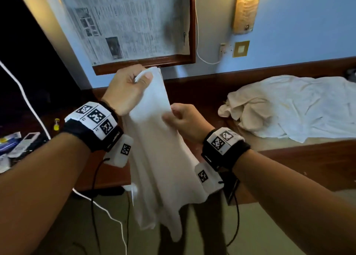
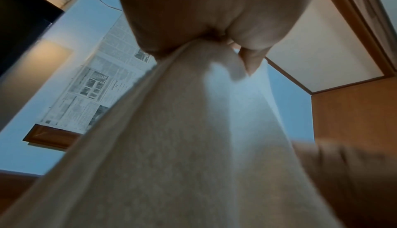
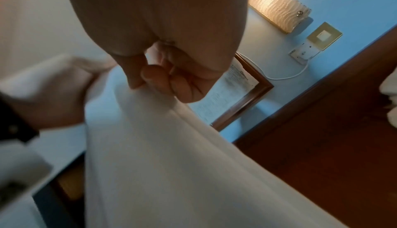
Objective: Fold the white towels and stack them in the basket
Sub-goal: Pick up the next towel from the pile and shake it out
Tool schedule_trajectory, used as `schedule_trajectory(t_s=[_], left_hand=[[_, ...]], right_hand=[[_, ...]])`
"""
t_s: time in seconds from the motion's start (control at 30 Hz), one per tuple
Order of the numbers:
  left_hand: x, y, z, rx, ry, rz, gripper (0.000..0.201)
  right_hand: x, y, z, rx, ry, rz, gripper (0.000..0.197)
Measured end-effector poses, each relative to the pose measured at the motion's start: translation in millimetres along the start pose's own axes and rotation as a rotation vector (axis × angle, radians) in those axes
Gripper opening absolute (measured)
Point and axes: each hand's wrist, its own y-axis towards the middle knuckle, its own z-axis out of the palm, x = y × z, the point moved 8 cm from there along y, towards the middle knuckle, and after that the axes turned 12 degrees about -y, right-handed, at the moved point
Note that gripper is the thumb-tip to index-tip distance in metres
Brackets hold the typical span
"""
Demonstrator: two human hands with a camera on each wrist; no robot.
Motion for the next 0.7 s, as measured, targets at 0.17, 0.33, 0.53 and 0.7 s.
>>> schedule_trajectory(t_s=[0.17, 0.33, 0.53, 0.7], left_hand=[[12, -6, -48, -0.108, -0.04, -0.024, 0.044], [42, -11, -91, -0.217, -0.144, -0.062, 0.047], [66, -12, -111, -0.258, -0.148, -0.159, 0.043], [49, -14, -65, -0.146, -0.181, -0.111, 0.038]], right_hand=[[-95, -72, 38, 0.186, -0.345, 0.282, 0.03], [-201, -158, 24, 0.2, -0.497, 0.637, 0.035], [-266, -258, 0, 0.239, -0.632, 1.078, 0.018], [-246, -230, 5, 0.295, -0.718, 1.052, 0.026]])
